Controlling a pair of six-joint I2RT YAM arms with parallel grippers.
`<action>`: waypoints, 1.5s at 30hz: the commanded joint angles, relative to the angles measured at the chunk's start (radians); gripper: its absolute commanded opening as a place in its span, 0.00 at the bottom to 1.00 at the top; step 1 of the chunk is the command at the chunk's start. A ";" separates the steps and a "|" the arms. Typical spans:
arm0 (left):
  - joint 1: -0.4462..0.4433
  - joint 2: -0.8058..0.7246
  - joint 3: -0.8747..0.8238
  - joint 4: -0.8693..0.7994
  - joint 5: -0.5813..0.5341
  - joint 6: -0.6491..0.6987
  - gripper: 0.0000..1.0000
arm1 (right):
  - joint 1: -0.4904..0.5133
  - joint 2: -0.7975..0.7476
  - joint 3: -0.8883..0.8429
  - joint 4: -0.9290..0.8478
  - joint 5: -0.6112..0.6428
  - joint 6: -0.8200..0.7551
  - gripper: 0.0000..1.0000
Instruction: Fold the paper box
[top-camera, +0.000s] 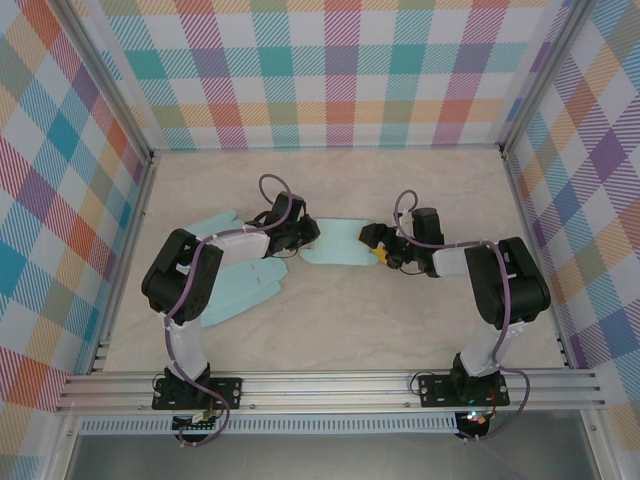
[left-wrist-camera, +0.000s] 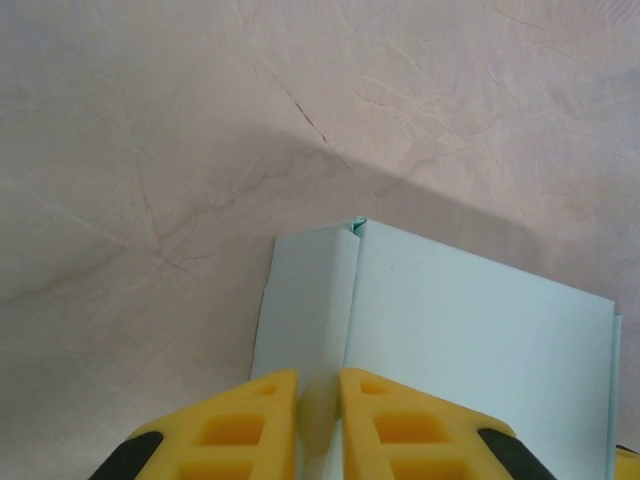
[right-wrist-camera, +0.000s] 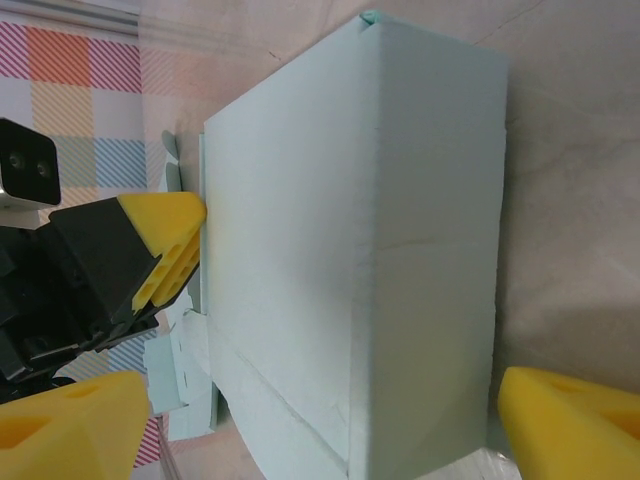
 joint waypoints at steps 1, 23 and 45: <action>0.020 0.042 -0.027 -0.078 -0.019 -0.006 0.17 | 0.006 0.025 -0.005 0.025 -0.021 0.006 0.91; 0.059 0.091 -0.013 -0.072 0.041 0.000 0.14 | 0.016 0.126 0.161 -0.085 -0.059 -0.064 0.89; 0.083 0.086 0.026 -0.139 0.063 0.086 0.09 | 0.018 0.087 0.334 -0.521 0.198 -0.247 0.89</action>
